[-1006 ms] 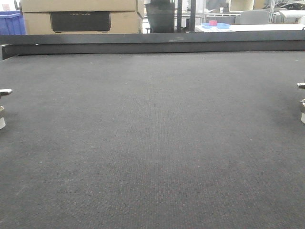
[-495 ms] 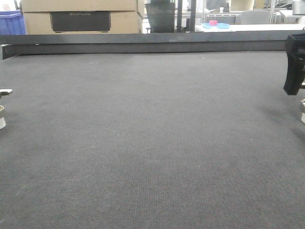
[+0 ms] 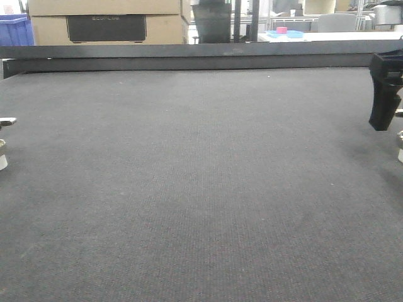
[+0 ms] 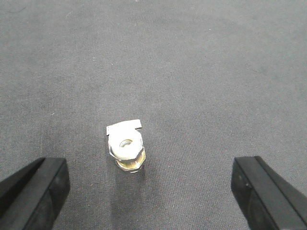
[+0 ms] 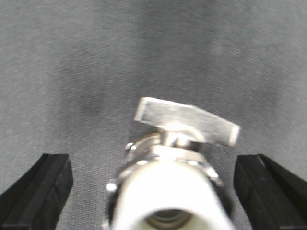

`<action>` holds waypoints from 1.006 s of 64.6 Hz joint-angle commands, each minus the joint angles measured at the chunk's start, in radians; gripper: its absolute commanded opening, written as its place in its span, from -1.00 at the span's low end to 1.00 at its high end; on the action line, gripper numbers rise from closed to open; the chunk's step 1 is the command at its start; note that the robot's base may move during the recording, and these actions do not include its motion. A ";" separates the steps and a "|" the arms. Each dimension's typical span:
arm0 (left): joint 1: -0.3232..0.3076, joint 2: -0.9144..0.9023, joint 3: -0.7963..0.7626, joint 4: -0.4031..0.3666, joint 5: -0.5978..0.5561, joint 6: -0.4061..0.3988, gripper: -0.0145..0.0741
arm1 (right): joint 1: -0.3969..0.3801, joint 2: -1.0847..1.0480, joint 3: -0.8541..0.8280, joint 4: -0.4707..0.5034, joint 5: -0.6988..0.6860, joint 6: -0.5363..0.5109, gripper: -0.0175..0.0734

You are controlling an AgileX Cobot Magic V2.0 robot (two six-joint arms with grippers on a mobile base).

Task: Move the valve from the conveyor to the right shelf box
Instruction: 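Close the right gripper around the white-capped brass valve, then close the left gripper around the second white-capped valve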

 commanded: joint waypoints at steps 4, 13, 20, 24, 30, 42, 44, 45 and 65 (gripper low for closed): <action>-0.007 0.001 -0.010 -0.002 0.008 -0.003 0.66 | 0.004 0.000 -0.009 -0.028 -0.010 -0.011 0.64; -0.007 0.001 -0.010 -0.002 0.033 -0.003 0.66 | 0.004 0.000 -0.009 -0.048 -0.006 -0.011 0.64; -0.007 0.001 -0.010 -0.002 0.040 -0.003 0.66 | 0.004 0.000 -0.009 -0.051 -0.008 -0.011 0.64; -0.007 0.001 -0.010 -0.002 0.040 -0.003 0.66 | 0.004 0.002 -0.009 -0.051 -0.012 -0.011 0.64; -0.007 0.001 -0.010 -0.002 0.040 -0.003 0.66 | 0.004 0.007 -0.009 -0.051 -0.019 -0.011 0.64; -0.007 0.001 -0.010 -0.002 0.040 -0.003 0.66 | 0.004 0.027 -0.009 -0.051 -0.019 -0.011 0.64; -0.007 0.001 -0.010 -0.002 0.040 -0.003 0.66 | 0.004 0.027 -0.009 -0.051 -0.019 -0.011 0.64; -0.007 0.001 -0.010 -0.002 0.040 -0.003 0.66 | 0.004 0.027 -0.009 -0.051 -0.019 -0.011 0.63; 0.014 0.055 -0.050 0.000 0.111 -0.003 0.66 | 0.004 0.027 -0.009 -0.051 -0.019 -0.011 -0.57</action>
